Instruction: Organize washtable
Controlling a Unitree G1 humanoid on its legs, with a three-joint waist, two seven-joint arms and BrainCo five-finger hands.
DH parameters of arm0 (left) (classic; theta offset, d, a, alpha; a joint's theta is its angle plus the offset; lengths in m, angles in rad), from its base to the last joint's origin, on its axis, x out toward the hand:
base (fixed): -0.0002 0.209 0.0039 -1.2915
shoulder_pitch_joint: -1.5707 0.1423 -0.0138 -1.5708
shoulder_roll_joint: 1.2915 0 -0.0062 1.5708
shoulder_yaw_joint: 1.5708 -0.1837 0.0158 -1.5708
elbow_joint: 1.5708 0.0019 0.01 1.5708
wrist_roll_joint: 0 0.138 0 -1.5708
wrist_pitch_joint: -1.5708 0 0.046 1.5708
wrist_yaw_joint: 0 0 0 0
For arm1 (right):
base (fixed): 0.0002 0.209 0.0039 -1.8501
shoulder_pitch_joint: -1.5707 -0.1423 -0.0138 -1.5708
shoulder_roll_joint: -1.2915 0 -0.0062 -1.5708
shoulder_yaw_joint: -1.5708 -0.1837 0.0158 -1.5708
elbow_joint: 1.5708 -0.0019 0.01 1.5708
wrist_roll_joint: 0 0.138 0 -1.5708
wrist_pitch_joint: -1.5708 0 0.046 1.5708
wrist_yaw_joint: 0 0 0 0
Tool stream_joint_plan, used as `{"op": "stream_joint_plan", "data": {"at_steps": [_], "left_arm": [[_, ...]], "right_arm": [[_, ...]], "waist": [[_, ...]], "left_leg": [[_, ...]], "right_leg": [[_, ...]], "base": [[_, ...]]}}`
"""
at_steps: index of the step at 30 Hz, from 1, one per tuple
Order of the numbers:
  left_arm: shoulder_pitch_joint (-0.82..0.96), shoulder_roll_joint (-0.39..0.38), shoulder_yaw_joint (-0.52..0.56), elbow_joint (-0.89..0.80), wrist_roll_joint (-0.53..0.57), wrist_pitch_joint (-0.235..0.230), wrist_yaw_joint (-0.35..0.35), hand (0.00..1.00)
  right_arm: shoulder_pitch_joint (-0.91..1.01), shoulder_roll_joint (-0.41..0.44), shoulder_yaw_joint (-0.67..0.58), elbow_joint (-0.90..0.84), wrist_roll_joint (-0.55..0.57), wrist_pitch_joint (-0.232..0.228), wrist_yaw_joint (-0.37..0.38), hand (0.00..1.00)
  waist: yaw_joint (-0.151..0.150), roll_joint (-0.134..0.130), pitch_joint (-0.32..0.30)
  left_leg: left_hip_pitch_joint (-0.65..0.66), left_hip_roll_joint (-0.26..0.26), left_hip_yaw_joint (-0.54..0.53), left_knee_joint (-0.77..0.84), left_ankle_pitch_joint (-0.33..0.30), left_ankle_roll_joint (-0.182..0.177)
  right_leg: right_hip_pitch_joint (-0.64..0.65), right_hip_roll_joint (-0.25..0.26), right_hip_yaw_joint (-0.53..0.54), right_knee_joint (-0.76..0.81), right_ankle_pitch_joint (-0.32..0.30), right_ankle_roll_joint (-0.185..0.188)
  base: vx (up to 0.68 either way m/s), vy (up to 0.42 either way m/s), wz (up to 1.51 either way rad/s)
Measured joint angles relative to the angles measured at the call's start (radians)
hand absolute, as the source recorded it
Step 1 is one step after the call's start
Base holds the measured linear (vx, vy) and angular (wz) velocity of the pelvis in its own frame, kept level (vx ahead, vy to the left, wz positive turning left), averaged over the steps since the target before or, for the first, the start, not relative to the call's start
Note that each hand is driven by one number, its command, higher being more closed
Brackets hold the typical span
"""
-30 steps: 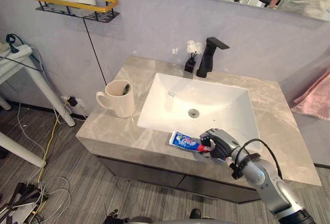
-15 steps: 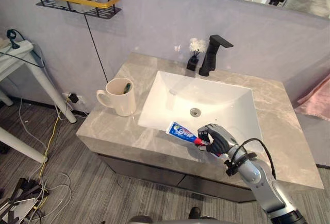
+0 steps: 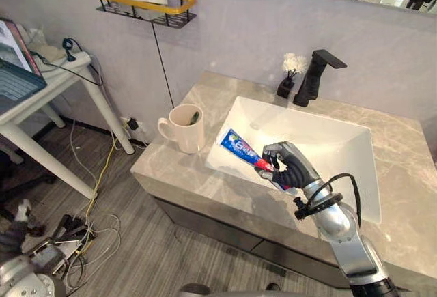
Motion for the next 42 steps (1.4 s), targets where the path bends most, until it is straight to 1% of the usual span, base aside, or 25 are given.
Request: {"op": "stream_joint_plan", "data": {"at_steps": [2, 3, 5, 6, 7, 8, 9, 11, 13, 14, 16, 20, 25, 28, 32, 35, 37, 42], "left_arm": [[-0.004, -0.018, -0.107, -0.133, 0.003, -0.018, 0.008, 0.0], [-0.003, -0.025, -0.134, -0.16, 0.002, -0.024, 0.008, 0.0], [0.0, -0.054, -0.249, -0.252, -0.01, -0.041, -0.011, 0.0], [0.001, -0.06, -0.283, -0.27, -0.013, -0.046, -0.013, 0.0], [0.002, -0.072, -0.344, -0.303, -0.025, -0.053, -0.02, 0.0], [0.003, -0.077, -0.373, -0.316, -0.038, -0.056, -0.03, 0.0], [0.006, -0.079, -0.437, -0.333, -0.073, -0.058, -0.04, 0.0], [0.009, -0.079, -0.496, -0.333, -0.11, -0.058, -0.059, 0.0], [0.012, -0.076, -0.591, -0.332, -0.182, -0.057, -0.081, 0.0], [0.011, -0.074, -0.611, -0.332, -0.204, -0.057, -0.09, 0.0], [0.011, -0.062, -0.701, -0.329, -0.266, -0.055, -0.111, 0.0], [0.009, -0.013, -0.81, -0.321, -0.37, -0.049, -0.121, 0.0], [-0.002, 0.028, -0.894, -0.314, -0.416, -0.049, -0.119, 0.0], [-0.067, 0.063, -0.925, -0.273, -0.435, -0.047, -0.118, 0.0], [-0.116, 0.092, -0.966, -0.271, -0.445, -0.044, -0.119, 0.0], [-0.154, 0.118, -1.008, -0.269, -0.447, -0.042, -0.118, 0.0], [-0.171, 0.127, -1.024, -0.266, -0.448, -0.042, -0.118, 0.0], [-0.222, 0.139, -1.048, -0.236, -0.464, -0.04, -0.108, 0.0]], "right_arm": [[-0.026, 0.031, 0.0, 0.0, 0.002, 0.0, -0.015, 1.0], [-0.032, 0.038, 0.0, 0.0, 0.002, 0.0, -0.019, 1.0], [-0.043, 0.06, -0.001, -0.006, 0.011, 0.0, -0.038, 1.0], [-0.043, 0.065, -0.001, -0.007, 0.015, 0.0, -0.039, 1.0], [-0.044, 0.078, 0.0, -0.013, 0.021, 0.001, -0.046, 1.0], [-0.046, 0.083, 0.003, -0.015, 0.021, 0.001, -0.054, 1.0], [-0.06, 0.095, 0.006, -0.016, 0.023, 0.001, -0.064, 1.0], [-0.082, 0.095, 0.01, -0.016, 0.033, 0.002, -0.079, 1.0], [-0.115, 0.104, 0.026, -0.016, 0.043, 0.002, -0.108, 1.0], [-0.121, 0.109, 0.03, -0.016, 0.044, 0.002, -0.117, 1.0], [-0.131, 0.118, 0.048, -0.015, 0.064, 0.002, -0.138, 1.0], [-0.154, 0.122, 0.087, -0.014, 0.065, 0.002, -0.163, 1.0], [-0.161, 0.12, 0.116, -0.008, 0.07, 0.002, -0.187, 1.0], [-0.204, 0.117, 0.139, 0.029, 0.072, 0.002, -0.19, 1.0], [-0.227, 0.109, 0.169, 0.044, 0.072, 0.002, -0.19, 1.0], [-0.232, 0.102, 0.19, 0.048, 0.083, 0.002, -0.188, 1.0], [-0.24, 0.09, 0.208, 0.049, 0.1, 0.002, -0.185, 1.0], [-0.26, 0.088, 0.232, 0.083, 0.118, 0.001, -0.181, 1.0]], "waist": [[0.003, -0.002, -0.003], [0.003, -0.002, -0.003], [0.001, -0.004, -0.004], [0.002, -0.005, -0.005], [0.002, -0.006, -0.006], [0.002, -0.006, -0.006], [-0.003, -0.006, -0.006], [-0.008, -0.006, -0.006], [-0.02, -0.007, -0.007], [-0.02, -0.007, -0.007], [-0.02, -0.006, -0.007], [-0.025, -0.006, -0.012], [-0.027, -0.005, -0.041], [-0.027, -0.007, -0.041], [-0.029, -0.008, -0.041], [-0.04, -0.014, -0.041], [-0.048, -0.018, -0.041], [-0.051, -0.022, -0.043]], "left_leg": [[-0.001, 0.001, -0.006, 0.001, 0.0, 0.0], [-0.001, 0.001, -0.007, 0.002, 0.0, 0.0], [0.0, 0.001, -0.016, 0.009, 0.0, 0.0], [-0.001, 0.0, -0.018, 0.011, 0.0, 0.0], [-0.002, 0.0, -0.02, 0.014, 0.0, 0.001], [-0.003, 0.0, -0.02, 0.016, 0.0, 0.001], [-0.005, 0.0, -0.02, 0.017, 0.003, 0.004], [-0.005, -0.001, -0.02, 0.017, 0.005, 0.006], [-0.004, -0.001, -0.017, 0.016, 0.01, 0.005], [-0.002, -0.001, -0.015, 0.015, 0.011, 0.005], [0.003, -0.001, -0.005, 0.012, 0.015, 0.003], [0.007, -0.001, 0.003, -0.004, 0.024, 0.002], [0.01, 0.0, 0.006, -0.014, 0.033, 0.0], [0.015, -0.002, 0.008, -0.02, 0.04, 0.0], [0.016, -0.002, 0.018, -0.02, 0.041, 0.0], [0.015, -0.002, 0.02, -0.02, 0.041, 0.0], [0.015, -0.002, 0.021, -0.02, 0.041, 0.0], [0.015, -0.002, 0.028, -0.021, 0.041, 0.0]], "right_leg": [[0.003, 0.001, -0.003, 0.0, 0.0, 0.0], [0.004, 0.001, -0.005, 0.0, 0.0, 0.0], [0.012, 0.0, -0.013, 0.0, 0.0, 0.0], [0.013, 0.0, -0.015, 0.0, 0.0, 0.0], [0.015, 0.0, -0.016, 0.0, 0.0, 0.0], [0.014, 0.0, -0.016, 0.0, 0.0, 0.0], [0.014, -0.001, -0.016, 0.0, 0.0, 0.0], [0.014, -0.002, -0.015, 0.0, 0.0, 0.0], [0.013, -0.002, -0.009, 0.0, 0.0, 0.0], [0.013, -0.002, -0.006, 0.0, 0.0, 0.0], [0.013, -0.001, 0.005, 0.0, 0.0, 0.0], [0.009, 0.0, 0.012, 0.0, 0.0, -0.001], [0.004, 0.001, 0.016, 0.0, 0.001, -0.001], [0.004, 0.001, 0.019, 0.0, 0.004, -0.005], [-0.001, 0.002, 0.029, 0.0, 0.007, -0.008], [-0.004, 0.002, 0.031, -0.001, 0.009, -0.01], [-0.004, 0.002, 0.032, 0.0, 0.009, -0.01], [-0.007, 0.002, 0.037, -0.001, 0.01, -0.01]], "base": [[-0.01, -0.018, 0.06], [-0.02, -0.018, 0.08], [-0.02, -0.017, 0.11], [-0.02, -0.014, 0.1], [-0.01, -0.006, 0.05], [0.0, 0.0, 0.0], [0.0, 0.0, 0.0], [-0.04, -0.01, -0.01], [-0.04, -0.008, -0.04], [-0.04, -0.005, -0.1], [-0.04, -0.004, -0.12], [-0.05, -0.001, -0.06], [0.0, 0.001, -0.01], [-0.01, 0.005, -0.01], [-0.02, 0.025, -0.08], [0.0, 0.019, -0.03], [0.0, 0.0, 0.0], [0.0, 0.02, -0.03]]}}
